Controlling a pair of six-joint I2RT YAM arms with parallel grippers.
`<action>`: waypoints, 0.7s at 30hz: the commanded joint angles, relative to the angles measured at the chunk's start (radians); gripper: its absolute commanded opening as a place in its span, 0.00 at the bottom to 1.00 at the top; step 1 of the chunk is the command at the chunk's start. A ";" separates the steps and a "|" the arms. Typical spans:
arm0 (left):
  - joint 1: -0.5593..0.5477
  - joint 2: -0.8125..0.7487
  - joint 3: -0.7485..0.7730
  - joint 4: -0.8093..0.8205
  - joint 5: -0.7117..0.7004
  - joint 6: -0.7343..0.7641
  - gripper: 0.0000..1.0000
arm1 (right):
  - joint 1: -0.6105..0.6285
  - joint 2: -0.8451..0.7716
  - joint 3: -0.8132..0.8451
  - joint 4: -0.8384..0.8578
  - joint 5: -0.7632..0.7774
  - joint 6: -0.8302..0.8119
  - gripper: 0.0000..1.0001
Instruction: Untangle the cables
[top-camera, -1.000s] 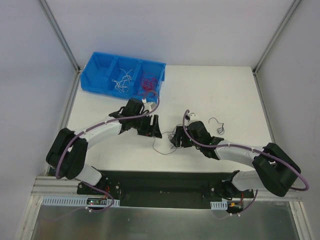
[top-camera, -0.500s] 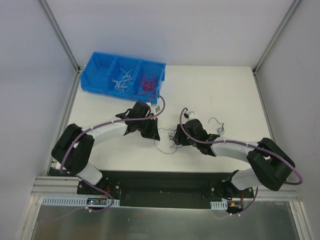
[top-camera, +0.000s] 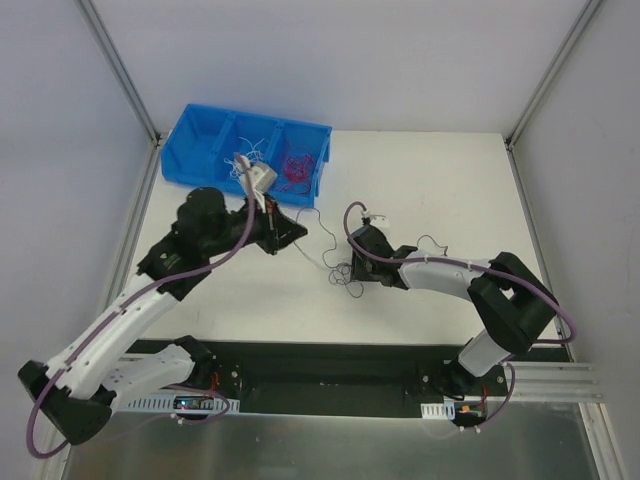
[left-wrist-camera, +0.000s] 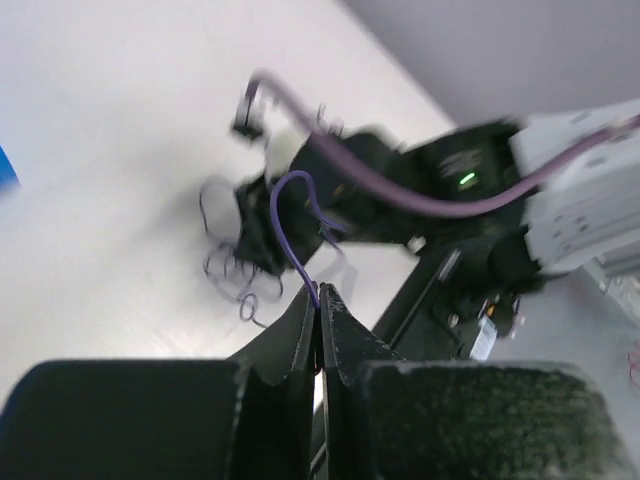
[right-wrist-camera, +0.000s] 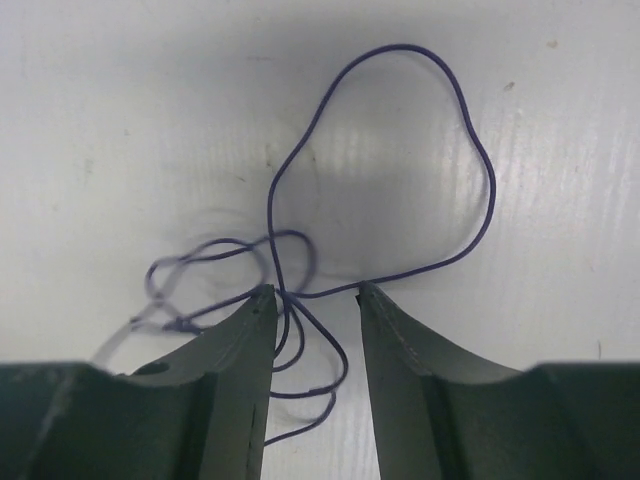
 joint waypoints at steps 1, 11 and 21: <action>-0.009 -0.102 0.155 -0.006 -0.062 0.058 0.00 | 0.001 0.027 0.050 -0.090 0.059 0.037 0.43; -0.009 -0.118 0.430 -0.061 -0.151 0.153 0.00 | -0.033 -0.037 -0.018 -0.065 0.064 0.090 0.55; -0.009 -0.089 0.613 -0.164 -0.348 0.287 0.00 | -0.068 -0.109 -0.110 0.014 0.036 0.122 0.80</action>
